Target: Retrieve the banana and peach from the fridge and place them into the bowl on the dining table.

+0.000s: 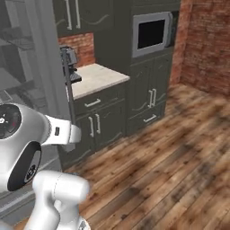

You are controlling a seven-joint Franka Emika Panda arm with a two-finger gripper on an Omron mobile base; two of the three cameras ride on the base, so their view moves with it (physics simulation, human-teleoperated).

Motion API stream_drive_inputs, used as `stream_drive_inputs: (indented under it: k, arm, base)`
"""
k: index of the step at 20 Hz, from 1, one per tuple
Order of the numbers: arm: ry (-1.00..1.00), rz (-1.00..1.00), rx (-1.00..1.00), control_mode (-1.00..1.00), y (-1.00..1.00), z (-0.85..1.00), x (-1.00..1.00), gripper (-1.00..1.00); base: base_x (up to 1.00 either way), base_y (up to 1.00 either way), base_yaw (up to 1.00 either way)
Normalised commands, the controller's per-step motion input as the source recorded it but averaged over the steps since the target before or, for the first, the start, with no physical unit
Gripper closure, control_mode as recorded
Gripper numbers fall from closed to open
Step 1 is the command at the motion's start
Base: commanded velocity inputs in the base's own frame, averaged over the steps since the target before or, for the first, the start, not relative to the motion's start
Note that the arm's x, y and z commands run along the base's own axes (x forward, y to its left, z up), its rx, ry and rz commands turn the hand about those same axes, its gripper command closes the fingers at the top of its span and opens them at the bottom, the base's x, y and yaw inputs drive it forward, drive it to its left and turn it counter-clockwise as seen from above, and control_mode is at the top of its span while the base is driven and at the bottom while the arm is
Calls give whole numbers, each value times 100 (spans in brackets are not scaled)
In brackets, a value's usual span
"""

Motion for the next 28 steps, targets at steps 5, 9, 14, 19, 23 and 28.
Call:
stream_drive_inputs:
  k: [5,9,14,19,23,28]
  arm:
    - [0,0,0,100,0,0,0,100]
    - [0,0,0,100,0,0,0,100]
    - [0,0,0,100,0,0,0,100]
    - [0,0,0,100,0,0,0,100]
    - [0,0,0,100,0,0,0,100]
    - [0,0,0,100,0,0,0,100]
  base:
    - [-3,-33,-63]
    - [0,-44,-62]
    - [0,-44,-59]
    - [32,-18,-51]
    - [98,13,-34]
    - [100,34,-18]
